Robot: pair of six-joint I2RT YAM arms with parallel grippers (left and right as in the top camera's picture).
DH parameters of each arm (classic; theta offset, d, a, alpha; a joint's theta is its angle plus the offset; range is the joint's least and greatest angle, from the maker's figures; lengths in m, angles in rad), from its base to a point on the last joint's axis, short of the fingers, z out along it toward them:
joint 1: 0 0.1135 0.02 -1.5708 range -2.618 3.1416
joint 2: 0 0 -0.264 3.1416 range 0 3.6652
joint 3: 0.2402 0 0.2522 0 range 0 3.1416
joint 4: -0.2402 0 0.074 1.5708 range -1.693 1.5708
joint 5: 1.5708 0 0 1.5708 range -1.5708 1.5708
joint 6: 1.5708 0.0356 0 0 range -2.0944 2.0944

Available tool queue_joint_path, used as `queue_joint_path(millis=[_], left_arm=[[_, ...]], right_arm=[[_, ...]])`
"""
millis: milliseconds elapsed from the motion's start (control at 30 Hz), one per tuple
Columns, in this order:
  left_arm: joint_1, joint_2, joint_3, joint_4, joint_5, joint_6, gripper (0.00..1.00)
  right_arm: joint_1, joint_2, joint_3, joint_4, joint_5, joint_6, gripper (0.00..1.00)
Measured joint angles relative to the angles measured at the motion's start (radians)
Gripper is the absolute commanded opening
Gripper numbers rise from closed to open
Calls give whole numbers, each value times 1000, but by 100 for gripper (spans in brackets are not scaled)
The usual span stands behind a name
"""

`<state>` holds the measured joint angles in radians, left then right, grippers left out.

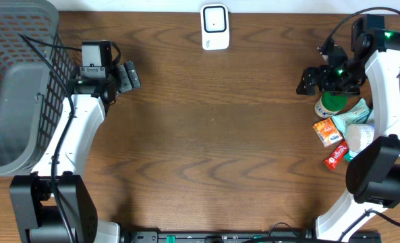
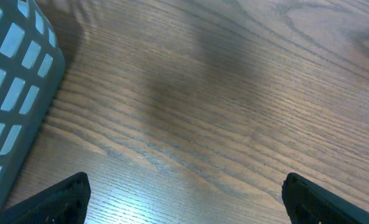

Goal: Scan the item barcode

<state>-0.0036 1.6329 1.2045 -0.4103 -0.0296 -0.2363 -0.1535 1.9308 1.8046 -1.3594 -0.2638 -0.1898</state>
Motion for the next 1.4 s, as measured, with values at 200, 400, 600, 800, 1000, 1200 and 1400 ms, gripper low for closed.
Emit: queue_joint_path(millis=[200,400,600,800,1000,1200,1400], left_arm=[[0,0,0,0,0,0,98],[0,0,0,0,0,0,98],[0,0,0,0,0,0,98],[0,0,0,0,0,0,98],[0,0,0,0,0,0,98],[0,0,0,0,0,0,98],[0,0,0,0,0,0,98]], right_arm=[[0,0,0,0,3,0,99],[0,0,0,0,3,0,99],[0,0,0,0,4,-1,99],[0,0,0,0,4,-2,99],[0,0,0,0,7,-3,99],[0,0,0,7,22,-8,99],[0,-19,0,8,57,-15,99]])
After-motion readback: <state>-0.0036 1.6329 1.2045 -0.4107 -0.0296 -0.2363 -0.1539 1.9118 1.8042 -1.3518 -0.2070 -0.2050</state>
